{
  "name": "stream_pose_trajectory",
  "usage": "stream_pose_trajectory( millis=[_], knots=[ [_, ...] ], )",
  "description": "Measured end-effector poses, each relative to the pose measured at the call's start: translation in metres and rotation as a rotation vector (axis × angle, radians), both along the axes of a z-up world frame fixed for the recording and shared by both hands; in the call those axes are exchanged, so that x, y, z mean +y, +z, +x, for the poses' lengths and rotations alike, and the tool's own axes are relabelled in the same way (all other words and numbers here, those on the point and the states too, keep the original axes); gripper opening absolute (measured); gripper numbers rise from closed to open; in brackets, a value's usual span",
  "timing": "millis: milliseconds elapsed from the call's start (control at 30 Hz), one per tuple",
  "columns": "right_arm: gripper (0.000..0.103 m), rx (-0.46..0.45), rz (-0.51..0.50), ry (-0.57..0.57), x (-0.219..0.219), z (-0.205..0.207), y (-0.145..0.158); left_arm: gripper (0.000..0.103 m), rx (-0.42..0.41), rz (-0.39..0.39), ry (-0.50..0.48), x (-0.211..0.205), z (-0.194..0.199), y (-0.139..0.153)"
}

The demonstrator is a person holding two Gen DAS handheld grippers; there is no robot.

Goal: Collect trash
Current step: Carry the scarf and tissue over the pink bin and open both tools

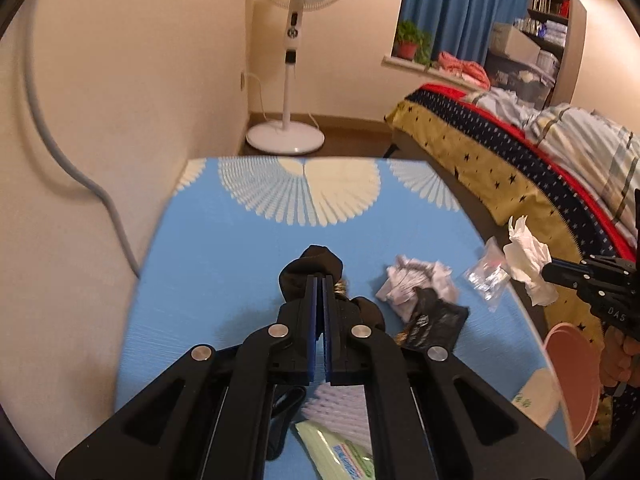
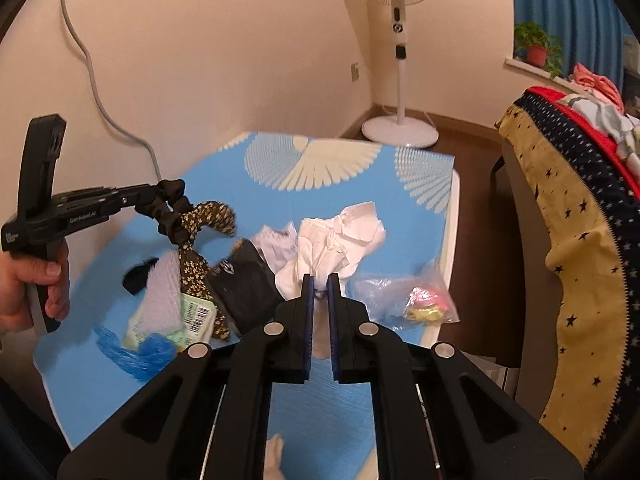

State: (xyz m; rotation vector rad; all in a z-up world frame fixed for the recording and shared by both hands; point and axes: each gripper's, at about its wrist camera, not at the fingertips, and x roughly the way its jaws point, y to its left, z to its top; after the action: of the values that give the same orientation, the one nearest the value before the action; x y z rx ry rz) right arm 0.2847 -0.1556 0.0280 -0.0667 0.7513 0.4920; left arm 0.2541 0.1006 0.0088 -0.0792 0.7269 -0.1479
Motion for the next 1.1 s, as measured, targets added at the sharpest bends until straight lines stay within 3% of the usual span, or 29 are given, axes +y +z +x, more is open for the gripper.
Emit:
stream_pose_trajectory(
  millis=[267, 500, 833, 1100],
  knots=[
    [0.007, -0.065, 0.004, -0.04, -0.007, -0.034, 0.039, 0.002, -0.096, -0.001, 0.007, -0.012, -0.036, 0.049],
    [0.007, -0.103, -0.001, -0.089, -0.023, -0.067, 0.063, 0.002, -0.152, 0.035, -0.003, -0.025, -0.067, 0.073],
    [0.007, -0.133, 0.017, -0.15, -0.048, -0.117, 0.08, 0.002, -0.219, 0.014, -0.013, -0.042, -0.107, 0.098],
    [0.007, -0.141, 0.002, -0.216, -0.065, -0.145, 0.076, 0.002, -0.268, -0.013, -0.039, -0.066, -0.133, 0.113]
  ],
)
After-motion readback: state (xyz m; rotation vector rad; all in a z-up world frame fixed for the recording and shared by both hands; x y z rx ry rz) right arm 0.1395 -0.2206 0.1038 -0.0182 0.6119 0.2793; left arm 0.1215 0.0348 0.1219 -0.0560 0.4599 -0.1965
